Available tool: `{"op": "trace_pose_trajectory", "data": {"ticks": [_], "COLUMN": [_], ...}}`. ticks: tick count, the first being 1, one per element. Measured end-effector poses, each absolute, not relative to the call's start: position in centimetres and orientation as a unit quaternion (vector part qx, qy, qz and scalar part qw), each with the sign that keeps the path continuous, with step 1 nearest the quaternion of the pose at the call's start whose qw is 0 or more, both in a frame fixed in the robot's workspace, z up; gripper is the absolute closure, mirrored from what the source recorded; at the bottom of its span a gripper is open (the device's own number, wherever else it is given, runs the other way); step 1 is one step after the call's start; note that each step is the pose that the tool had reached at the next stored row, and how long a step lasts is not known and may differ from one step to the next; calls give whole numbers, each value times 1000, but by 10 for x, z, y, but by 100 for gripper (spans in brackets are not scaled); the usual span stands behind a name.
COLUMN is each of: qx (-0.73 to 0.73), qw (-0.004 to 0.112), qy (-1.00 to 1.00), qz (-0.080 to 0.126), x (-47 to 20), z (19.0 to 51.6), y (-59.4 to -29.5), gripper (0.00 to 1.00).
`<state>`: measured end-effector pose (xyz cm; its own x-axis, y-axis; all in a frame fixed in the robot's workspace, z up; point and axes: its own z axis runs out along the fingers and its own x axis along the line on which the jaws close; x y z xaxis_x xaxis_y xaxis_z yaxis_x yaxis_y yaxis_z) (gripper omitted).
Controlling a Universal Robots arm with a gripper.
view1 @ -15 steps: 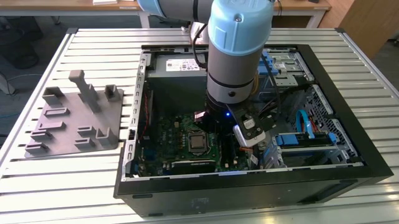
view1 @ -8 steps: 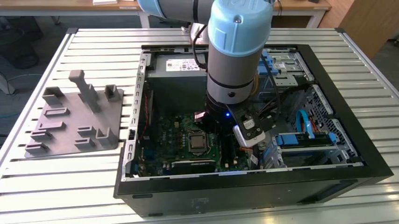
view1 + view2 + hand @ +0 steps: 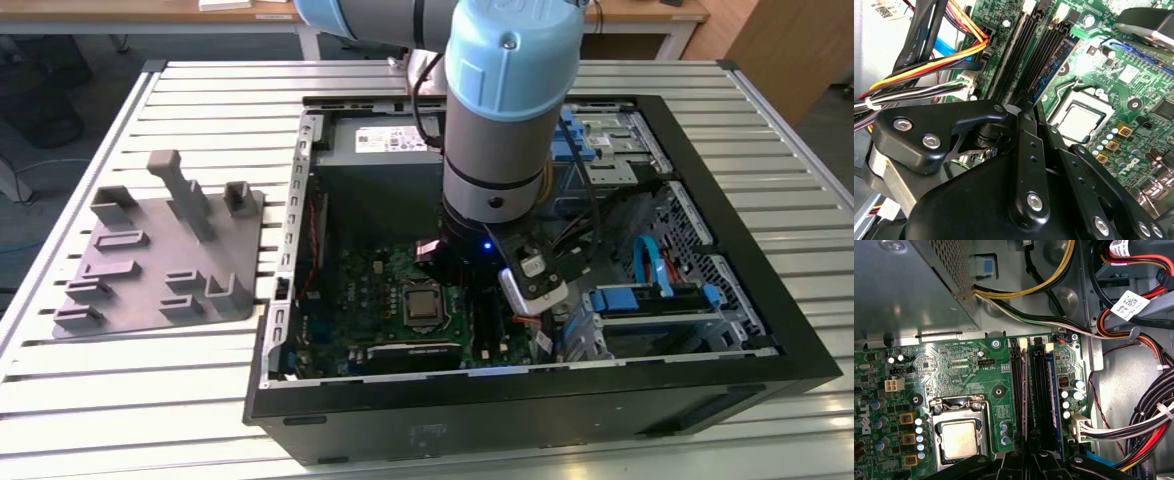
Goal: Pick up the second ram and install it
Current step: 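Insert the second ram into the second slot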
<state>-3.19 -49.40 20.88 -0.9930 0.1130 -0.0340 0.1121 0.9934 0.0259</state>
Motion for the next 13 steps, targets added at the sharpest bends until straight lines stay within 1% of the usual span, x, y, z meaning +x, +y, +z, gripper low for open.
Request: {"op": "trace_pose_trajectory", "data": {"ticks": [13], "qx": [54], "qw": [18], "qy": [998], "qz": [10], "x": [-31], "z": [211], "y": [-494], "gripper": [86]}}
